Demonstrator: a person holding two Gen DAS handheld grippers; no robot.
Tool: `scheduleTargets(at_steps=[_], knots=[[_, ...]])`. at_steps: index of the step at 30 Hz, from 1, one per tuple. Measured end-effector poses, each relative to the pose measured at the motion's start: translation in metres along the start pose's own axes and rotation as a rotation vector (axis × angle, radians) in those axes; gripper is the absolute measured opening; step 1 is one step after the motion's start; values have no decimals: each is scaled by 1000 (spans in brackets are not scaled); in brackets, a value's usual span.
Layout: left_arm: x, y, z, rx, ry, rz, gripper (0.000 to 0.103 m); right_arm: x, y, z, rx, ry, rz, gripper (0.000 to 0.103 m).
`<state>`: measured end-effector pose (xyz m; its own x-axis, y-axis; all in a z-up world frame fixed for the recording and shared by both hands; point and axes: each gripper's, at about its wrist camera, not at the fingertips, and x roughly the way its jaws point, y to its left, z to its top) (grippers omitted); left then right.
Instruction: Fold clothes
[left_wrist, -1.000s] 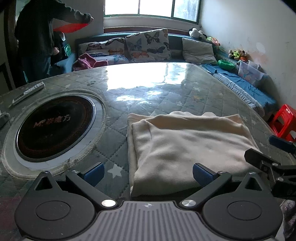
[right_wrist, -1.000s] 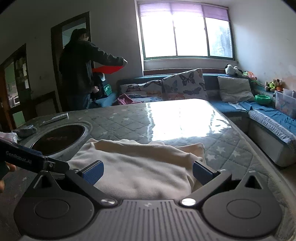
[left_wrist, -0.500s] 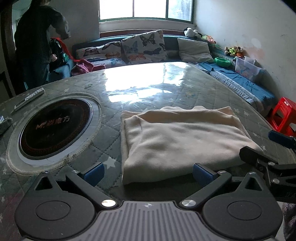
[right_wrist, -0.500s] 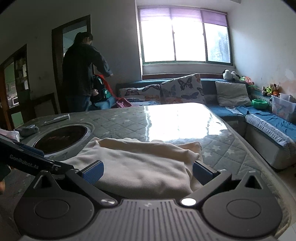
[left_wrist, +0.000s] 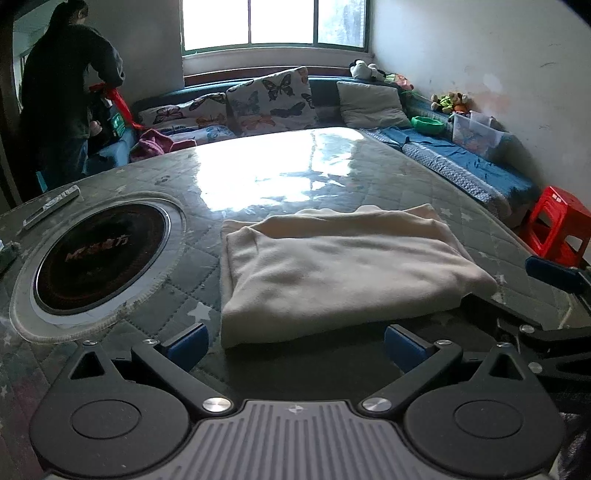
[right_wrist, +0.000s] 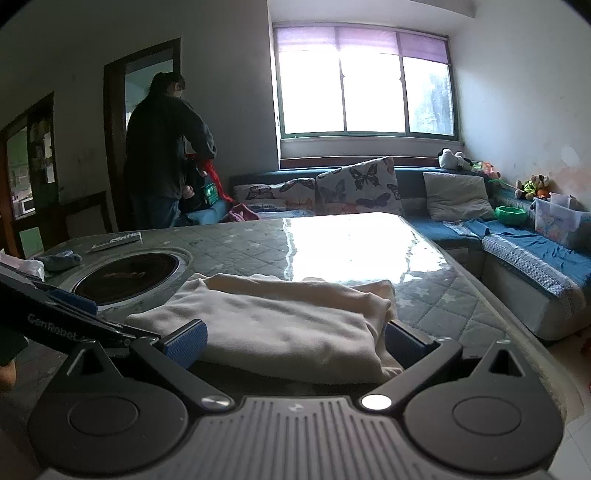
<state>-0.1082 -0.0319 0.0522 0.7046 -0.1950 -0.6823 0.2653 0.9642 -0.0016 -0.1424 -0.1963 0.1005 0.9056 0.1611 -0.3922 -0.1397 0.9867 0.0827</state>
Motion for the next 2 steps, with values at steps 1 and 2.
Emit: scheduleTargets(at_steps=[1,2], knots=[[-1,-1,-1,1,0,-2,103,-1,1,-1,3,-2,0,103],[-1,-2,-1,3,1,-4,103,-2,1,-1,4,-3,0,103]])
